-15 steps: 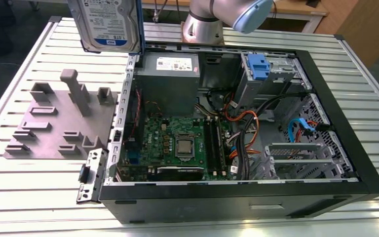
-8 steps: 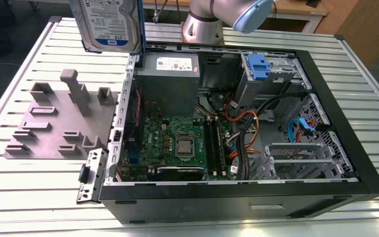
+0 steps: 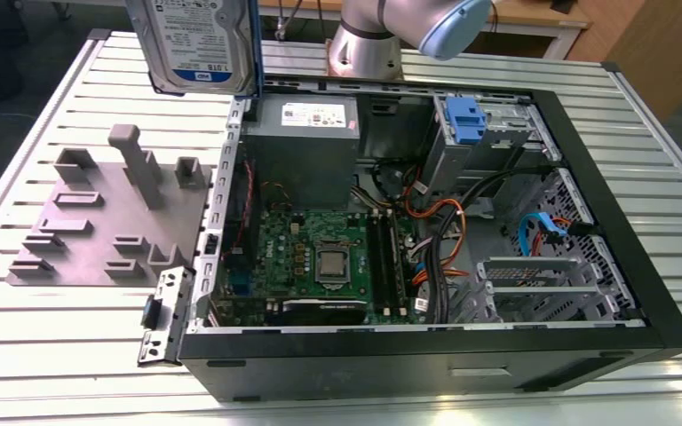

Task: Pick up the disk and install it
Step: 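Pick up the disk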

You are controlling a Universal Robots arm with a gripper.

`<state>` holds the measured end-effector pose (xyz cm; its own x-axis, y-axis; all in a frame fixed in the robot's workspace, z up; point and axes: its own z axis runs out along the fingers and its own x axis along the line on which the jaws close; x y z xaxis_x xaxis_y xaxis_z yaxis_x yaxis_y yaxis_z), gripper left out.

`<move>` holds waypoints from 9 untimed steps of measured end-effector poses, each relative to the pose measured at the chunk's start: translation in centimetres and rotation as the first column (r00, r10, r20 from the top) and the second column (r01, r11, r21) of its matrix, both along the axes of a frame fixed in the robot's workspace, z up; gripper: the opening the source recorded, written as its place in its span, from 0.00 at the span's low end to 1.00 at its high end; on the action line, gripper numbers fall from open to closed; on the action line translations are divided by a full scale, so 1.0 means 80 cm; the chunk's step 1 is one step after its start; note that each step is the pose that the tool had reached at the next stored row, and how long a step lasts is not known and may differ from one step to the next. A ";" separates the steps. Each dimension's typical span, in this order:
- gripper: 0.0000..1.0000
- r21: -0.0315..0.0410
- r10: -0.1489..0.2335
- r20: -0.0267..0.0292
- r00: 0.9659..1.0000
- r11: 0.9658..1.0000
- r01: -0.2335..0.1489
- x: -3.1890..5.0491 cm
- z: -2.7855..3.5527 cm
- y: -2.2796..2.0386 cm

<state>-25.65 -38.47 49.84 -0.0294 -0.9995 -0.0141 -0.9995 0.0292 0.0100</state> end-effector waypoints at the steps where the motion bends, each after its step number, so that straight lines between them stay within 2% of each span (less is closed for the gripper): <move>1: 0.36 0.000 0.000 0.000 1.000 1.000 0.000 0.000 0.0000 0.0000; 5: 0.36 0.000 0.000 0.000 1.000 1.000 0.000 0.000 0.0000 -0.0004; 9: 0.36 0.000 0.000 0.000 1.000 1.000 0.000 0.000 0.0000 -0.0046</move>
<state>-25.64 -38.84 49.84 -0.0293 -0.9995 -0.0141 -0.9995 0.0292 0.0099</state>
